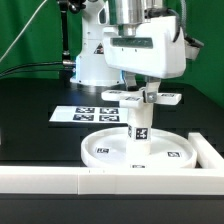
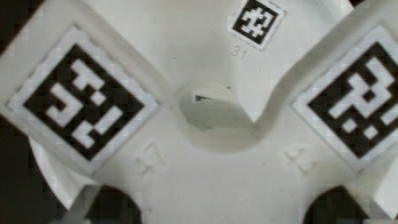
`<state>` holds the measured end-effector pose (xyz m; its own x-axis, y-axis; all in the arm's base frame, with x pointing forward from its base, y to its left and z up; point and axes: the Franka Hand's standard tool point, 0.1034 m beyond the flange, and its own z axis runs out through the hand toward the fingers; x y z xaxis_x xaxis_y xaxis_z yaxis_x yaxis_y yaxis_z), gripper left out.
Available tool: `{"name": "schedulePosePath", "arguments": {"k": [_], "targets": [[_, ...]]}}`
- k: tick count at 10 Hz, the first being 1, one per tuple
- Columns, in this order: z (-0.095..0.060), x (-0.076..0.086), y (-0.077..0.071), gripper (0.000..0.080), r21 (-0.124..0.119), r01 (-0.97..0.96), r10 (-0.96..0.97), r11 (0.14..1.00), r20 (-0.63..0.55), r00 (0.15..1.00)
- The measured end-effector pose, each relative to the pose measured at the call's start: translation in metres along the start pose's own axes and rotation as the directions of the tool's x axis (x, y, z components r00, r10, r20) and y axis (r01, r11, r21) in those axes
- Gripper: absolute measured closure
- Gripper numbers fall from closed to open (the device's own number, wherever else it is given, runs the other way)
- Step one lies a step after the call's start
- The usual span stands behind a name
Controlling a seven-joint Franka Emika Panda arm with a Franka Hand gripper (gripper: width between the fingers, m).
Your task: Assemble round table
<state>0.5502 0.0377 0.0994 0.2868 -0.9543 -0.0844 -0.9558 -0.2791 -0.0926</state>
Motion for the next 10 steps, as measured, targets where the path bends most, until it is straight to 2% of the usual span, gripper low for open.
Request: {"name": "schedulePosePath", "arguments": {"k": [3, 4, 5, 9, 10], "targets": [[0.0006, -0.0012, -0.0008, 0.0359, 0.004, -0.270, 0.270, 0.963, 0.002, 0.963], [0.0006, -0.0012, 0.0000, 0.0359, -0.003, -0.356, 0.356, 0.935, 0.003, 0.935], [0.0004, -0.0005, 0.0010, 0.0358, -0.021, -0.417, 0.418, 0.908, 0.006, 0.909], [0.0007, -0.0009, -0.0004, 0.0358, -0.018, -0.580, 0.580, 0.815, 0.006, 0.815], [0.0009, -0.0017, -0.0005, 0.0266, -0.019, -0.574, 0.574, 0.819, 0.008, 0.819]]}}
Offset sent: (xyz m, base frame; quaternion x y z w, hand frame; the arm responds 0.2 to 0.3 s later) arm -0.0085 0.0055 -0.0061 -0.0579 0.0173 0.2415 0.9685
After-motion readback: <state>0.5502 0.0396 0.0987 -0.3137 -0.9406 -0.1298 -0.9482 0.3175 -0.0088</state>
